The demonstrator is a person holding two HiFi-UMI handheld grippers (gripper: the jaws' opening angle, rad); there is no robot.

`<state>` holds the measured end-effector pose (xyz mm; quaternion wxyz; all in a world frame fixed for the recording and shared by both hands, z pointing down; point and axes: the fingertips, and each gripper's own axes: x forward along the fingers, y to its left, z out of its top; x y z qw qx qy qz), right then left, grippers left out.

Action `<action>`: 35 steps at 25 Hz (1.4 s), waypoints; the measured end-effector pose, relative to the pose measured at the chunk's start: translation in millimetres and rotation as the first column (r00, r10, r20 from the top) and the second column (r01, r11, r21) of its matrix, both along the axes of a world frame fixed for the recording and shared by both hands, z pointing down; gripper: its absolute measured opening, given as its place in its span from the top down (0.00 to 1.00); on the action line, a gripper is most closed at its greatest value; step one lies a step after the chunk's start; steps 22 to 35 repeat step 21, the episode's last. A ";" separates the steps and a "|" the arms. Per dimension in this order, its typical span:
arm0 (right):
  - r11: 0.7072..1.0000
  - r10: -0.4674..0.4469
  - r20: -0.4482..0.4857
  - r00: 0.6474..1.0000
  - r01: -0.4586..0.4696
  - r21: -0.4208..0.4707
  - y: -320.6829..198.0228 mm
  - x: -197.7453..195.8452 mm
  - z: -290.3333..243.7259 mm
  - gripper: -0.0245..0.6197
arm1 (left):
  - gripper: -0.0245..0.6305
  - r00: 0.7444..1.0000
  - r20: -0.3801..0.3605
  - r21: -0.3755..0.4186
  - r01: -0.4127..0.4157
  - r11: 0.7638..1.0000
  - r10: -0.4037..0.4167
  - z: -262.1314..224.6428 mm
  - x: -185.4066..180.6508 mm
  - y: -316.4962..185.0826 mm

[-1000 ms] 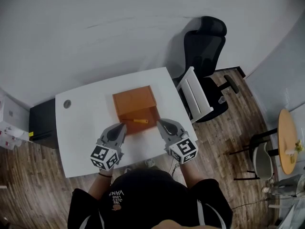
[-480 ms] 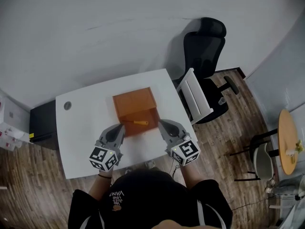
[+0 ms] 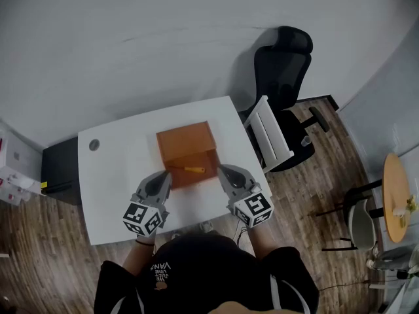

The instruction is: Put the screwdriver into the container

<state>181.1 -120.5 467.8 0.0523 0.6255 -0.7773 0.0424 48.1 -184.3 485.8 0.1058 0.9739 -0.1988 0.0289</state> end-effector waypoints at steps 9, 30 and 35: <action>1.000 -0.011 0.006 1.000 0.011 -0.002 -2.1 -1.7 0.8 0.94 | 0.94 1.000 0.000 0.005 0.008 1.000 -0.008 -0.7 -1.0 1.4; 1.000 -0.016 0.007 1.000 0.016 -0.008 -0.9 -5.9 3.2 0.94 | 0.94 1.000 0.003 0.012 0.011 1.000 -0.011 -1.0 -3.6 4.4; 1.000 -0.016 0.007 1.000 0.016 -0.008 -0.9 -5.9 3.2 0.94 | 0.94 1.000 0.003 0.012 0.011 1.000 -0.011 -1.0 -3.6 4.4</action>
